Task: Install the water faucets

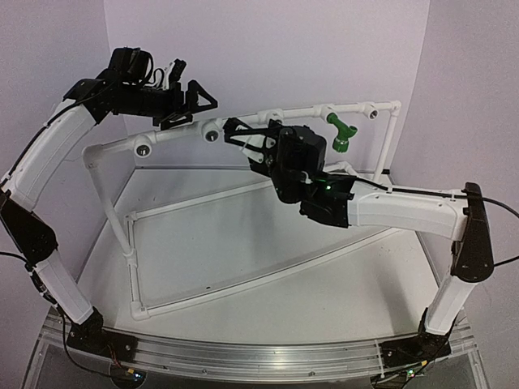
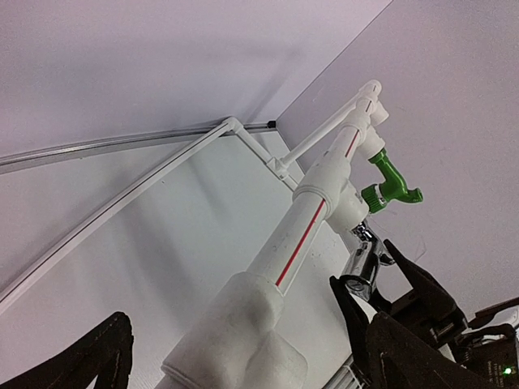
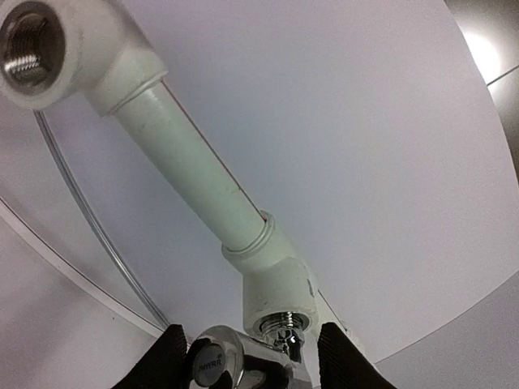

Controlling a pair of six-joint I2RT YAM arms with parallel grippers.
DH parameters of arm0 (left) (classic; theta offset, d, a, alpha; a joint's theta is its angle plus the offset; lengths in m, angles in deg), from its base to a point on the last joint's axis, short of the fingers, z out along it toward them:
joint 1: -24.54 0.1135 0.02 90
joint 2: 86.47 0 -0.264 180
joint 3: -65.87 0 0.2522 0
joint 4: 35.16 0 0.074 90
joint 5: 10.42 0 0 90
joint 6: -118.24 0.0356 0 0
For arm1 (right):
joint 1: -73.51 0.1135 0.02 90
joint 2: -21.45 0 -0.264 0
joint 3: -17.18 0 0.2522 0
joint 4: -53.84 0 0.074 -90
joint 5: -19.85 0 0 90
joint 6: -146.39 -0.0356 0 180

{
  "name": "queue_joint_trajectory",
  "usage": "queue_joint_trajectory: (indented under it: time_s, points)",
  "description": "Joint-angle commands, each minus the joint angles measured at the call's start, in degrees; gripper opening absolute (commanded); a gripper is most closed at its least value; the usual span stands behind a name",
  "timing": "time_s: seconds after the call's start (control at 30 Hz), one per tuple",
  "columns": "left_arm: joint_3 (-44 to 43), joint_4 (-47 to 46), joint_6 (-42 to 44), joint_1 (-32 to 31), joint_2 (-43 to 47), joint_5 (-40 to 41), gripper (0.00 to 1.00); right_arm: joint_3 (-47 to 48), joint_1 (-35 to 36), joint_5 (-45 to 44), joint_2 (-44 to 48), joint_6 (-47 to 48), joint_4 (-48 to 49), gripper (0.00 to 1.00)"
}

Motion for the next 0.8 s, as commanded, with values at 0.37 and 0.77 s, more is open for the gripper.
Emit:
queue_joint_trajectory:
  time_s: [0.37, 0.77]
  points:
    - [-0.05, 3.77, -1.45, 0.13, -0.52, -2.43, 1.0, 10.34, -3.62, 4.59, 4.63, -34.62, -19.11, 0.46]
    - [-1.88, 4.45, -1.7, 0.54, -2.32, -2.67, 0.99, 13.28, -9.93, 17.95, 8.14, -56.5, -28.85, 0.41]
